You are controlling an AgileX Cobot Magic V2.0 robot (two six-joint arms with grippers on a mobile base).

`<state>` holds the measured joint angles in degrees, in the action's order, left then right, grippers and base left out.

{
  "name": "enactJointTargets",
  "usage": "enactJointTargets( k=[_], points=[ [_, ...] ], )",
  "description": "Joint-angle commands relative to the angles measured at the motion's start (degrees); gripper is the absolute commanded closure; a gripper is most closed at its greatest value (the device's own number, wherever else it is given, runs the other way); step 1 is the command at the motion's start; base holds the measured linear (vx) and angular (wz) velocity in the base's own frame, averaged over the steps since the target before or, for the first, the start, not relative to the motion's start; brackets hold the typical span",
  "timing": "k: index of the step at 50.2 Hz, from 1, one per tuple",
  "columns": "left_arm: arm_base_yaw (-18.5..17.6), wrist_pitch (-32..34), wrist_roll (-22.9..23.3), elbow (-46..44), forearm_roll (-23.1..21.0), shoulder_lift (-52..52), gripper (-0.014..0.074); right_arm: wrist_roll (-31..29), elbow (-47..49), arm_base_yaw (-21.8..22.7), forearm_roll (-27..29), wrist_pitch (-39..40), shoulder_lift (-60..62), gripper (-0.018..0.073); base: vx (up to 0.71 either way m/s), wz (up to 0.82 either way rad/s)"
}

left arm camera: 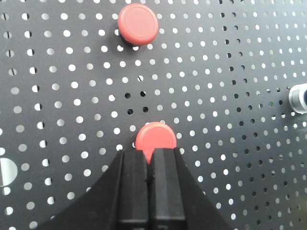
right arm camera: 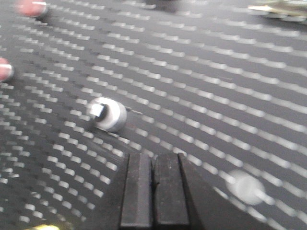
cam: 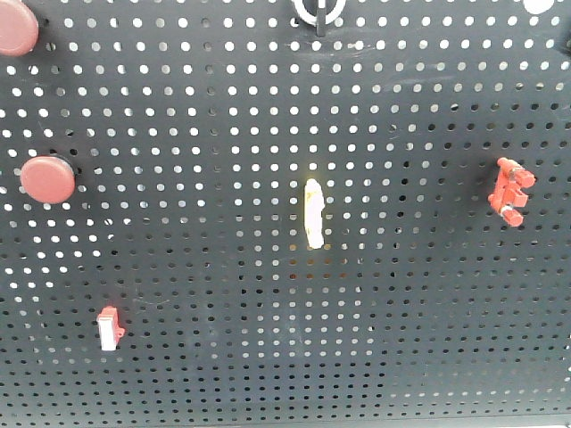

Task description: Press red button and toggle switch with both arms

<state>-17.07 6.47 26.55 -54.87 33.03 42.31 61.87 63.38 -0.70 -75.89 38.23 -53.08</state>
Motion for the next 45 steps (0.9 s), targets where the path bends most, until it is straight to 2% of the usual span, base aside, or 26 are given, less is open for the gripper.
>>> enactJointTargets(
  k=[1,5,8,12,21,28,35,45],
  points=[
    [-0.1,3.2,0.7,-1.3,-0.8,0.1,0.0594,3.2,2.5,0.2,2.6,0.3,-0.6,0.0562,0.00,0.00],
    [-0.1,3.2,0.7,-1.3,-0.8,0.1,0.0594,5.3,2.5,-0.6,2.6,1.1,-1.2,0.0562,0.00,0.00],
    [-0.1,3.3,0.7,-1.3,-0.8,0.1,0.0594,4.5,2.5,-3.7,2.4,-0.2,-1.9,0.0562,0.00,0.00],
    [-0.1,3.3,0.7,-1.3,-0.8,0.1,0.0594,1.9,2.6,-11.0,2.8,-4.9,-3.1,0.0562,0.00,0.00],
    [-0.1,3.2,0.7,-1.3,-0.8,0.1,0.0594,-9.5,5.6,-31.2,4.9,-29.8,-7.4,0.0562,0.00,0.00],
    [-0.1,3.2,0.7,-1.3,-0.8,0.1,0.0594,-15.3,10.9,-41.8,5.5,-39.1,-11.7,0.0562,0.00,0.00],
    [-0.1,3.1,0.7,-1.3,-0.8,0.1,0.0594,-15.9,16.6,-46.1,5.5,-43.3,-17.5,0.0562,0.00,0.00],
    [-0.1,2.3,0.7,-1.3,-0.8,0.1,0.0594,-12.0,22.9,-46.5,5.3,-47.2,-21.3,0.0562,0.00,0.00]
  ],
)
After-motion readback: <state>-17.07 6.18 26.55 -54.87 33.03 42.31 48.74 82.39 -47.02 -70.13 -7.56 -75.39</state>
